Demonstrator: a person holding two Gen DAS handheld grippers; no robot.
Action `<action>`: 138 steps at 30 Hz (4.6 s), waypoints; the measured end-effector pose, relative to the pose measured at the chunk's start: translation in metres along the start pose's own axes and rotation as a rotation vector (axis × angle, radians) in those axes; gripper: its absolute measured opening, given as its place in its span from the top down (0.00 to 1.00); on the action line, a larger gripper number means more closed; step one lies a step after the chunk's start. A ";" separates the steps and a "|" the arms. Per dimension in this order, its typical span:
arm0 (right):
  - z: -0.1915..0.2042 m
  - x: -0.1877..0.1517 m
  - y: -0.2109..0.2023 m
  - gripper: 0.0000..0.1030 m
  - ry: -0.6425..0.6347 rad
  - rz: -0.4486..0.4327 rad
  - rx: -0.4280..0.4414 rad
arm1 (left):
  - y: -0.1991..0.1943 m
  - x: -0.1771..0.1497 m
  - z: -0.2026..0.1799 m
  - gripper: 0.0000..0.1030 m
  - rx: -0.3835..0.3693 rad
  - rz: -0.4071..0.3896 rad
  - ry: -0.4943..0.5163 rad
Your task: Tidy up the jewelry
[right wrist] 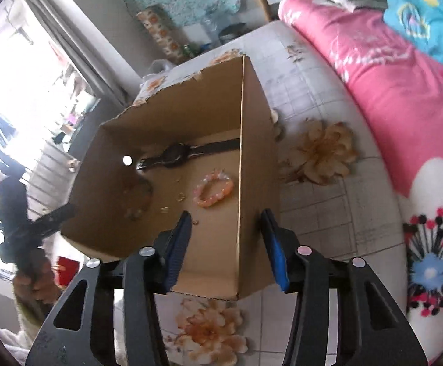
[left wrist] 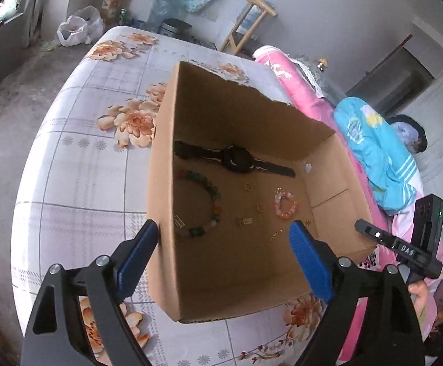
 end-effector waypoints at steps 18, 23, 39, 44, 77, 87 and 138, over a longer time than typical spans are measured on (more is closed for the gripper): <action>0.010 -0.054 -0.030 0.56 0.067 -0.063 -0.011 | -0.037 -0.075 0.000 0.17 0.007 -0.023 0.012; 0.011 -0.056 -0.048 0.49 0.063 -0.137 -0.085 | -0.052 -0.077 -0.001 0.16 0.047 -0.142 0.064; 0.068 -0.103 -0.088 0.11 -0.105 -0.224 -0.257 | -0.108 -0.108 -0.015 0.05 0.149 -0.410 0.168; 0.081 -0.111 -0.067 0.08 -0.139 -0.181 -0.261 | -0.108 -0.113 -0.010 0.05 0.185 -0.411 0.162; 0.108 -0.110 -0.056 0.08 -0.257 -0.180 -0.412 | -0.108 -0.118 -0.016 0.05 0.340 -0.470 0.230; 0.108 -0.109 -0.046 0.08 -0.211 -0.135 -0.360 | -0.090 -0.125 -0.006 0.05 0.364 -0.377 0.157; 0.094 -0.103 -0.025 0.08 -0.141 -0.034 -0.331 | -0.059 -0.138 -0.004 0.05 0.447 -0.248 0.140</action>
Point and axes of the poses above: each gripper's, at about its wrist camera, not at the fingertips, and y roughly the way its jaws point, z to its left, x to its top, the point moved 8 cm from there along y, roughly the way its jaws point, and after that the axes turned 13 degrees about -y, right-handed, at the moved point
